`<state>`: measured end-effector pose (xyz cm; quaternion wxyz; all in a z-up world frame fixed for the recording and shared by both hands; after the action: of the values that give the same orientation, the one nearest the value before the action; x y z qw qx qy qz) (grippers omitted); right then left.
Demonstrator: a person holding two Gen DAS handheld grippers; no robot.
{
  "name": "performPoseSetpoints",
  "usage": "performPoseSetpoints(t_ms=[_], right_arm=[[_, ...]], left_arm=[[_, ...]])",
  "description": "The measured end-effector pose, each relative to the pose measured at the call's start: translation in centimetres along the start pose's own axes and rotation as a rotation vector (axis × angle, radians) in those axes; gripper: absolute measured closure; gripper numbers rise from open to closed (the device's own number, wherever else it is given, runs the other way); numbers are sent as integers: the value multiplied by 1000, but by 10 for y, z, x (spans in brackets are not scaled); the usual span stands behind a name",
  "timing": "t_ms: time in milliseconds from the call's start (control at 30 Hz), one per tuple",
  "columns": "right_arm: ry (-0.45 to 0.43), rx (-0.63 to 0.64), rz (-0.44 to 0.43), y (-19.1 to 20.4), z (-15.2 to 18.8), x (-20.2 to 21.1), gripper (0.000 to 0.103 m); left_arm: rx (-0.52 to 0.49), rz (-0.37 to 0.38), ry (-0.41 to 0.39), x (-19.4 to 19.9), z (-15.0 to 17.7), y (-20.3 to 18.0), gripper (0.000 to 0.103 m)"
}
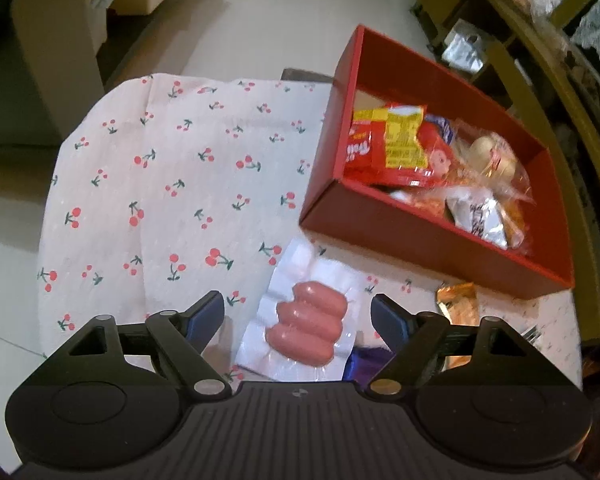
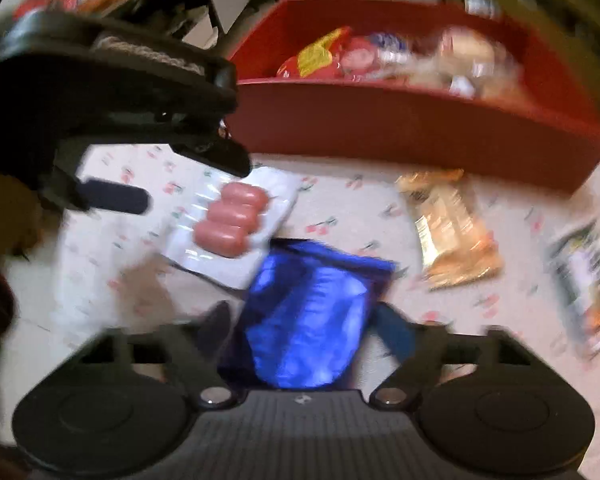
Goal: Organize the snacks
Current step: 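Grasp the pink sausage pack with left tool while right tool grasps the blue foil bag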
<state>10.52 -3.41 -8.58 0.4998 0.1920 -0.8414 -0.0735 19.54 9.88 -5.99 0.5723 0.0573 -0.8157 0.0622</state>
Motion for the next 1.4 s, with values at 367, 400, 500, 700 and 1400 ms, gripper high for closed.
performPoseSetpoints(t_ms=[367, 400, 500, 700, 1400], right_arm=[[47, -14, -14, -67, 14, 44, 51], [39, -29, -30, -71, 14, 45, 52], [26, -24, -49, -74, 13, 52, 52], [47, -45, -60, -79, 12, 46, 48], [53, 65, 14, -61, 12, 27, 25]], left_arm=[[-133, -85, 1, -23, 9, -31, 16], [-145, -104, -4, -26, 9, -33, 13], [-184, -141, -37, -29, 8, -40, 12], [-220, -192, -66, -24, 18, -43, 27], [-225, -143, -39, -11, 42, -46, 28]])
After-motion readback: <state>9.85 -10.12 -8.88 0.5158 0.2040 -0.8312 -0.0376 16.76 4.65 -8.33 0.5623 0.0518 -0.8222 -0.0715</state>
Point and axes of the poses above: each gripper's, at about its wrist camera, not at the fingertips, and x roughly against the way its jaws point, y to its left, z to its underside, the point moved 6 cm from there along -x, roughly the way its jaws point, and after that the axes turned 13 degrees about -z, right-handed, at the moved point
